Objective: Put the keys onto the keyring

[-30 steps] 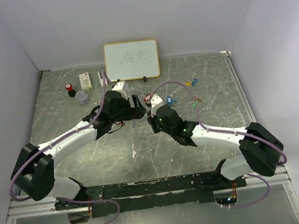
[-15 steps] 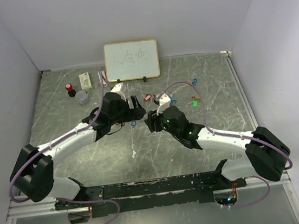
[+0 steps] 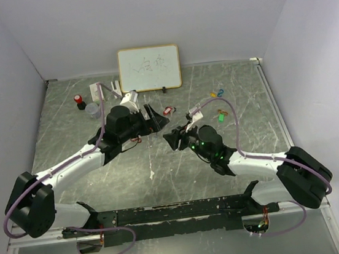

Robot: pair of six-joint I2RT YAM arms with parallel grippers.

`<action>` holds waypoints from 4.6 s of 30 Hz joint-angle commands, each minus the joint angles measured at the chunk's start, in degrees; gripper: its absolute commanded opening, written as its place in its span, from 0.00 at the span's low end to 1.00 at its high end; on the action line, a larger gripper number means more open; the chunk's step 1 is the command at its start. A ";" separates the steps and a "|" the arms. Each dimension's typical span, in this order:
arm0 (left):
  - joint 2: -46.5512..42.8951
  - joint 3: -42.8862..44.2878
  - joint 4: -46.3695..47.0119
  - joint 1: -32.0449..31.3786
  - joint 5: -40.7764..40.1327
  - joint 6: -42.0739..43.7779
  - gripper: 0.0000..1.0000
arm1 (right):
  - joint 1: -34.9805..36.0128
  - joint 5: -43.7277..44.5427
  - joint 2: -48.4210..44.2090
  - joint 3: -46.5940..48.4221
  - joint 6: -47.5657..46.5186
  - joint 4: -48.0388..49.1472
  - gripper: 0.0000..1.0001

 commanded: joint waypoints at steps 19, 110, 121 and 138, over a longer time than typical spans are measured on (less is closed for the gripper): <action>-0.33 -1.45 6.73 0.19 4.91 -4.70 0.97 | -0.35 1.27 4.32 1.05 -0.91 11.70 0.39; -7.76 -6.22 -1.33 5.67 4.36 -2.74 1.00 | -9.54 7.47 7.16 3.80 1.22 -0.97 0.00; -10.64 -11.74 -2.10 5.85 1.32 -1.08 1.00 | -9.33 1.67 14.92 3.90 3.76 4.18 0.00; -8.93 -13.43 -1.53 5.94 1.32 -0.93 1.00 | -9.10 3.81 15.40 4.91 4.98 1.95 0.49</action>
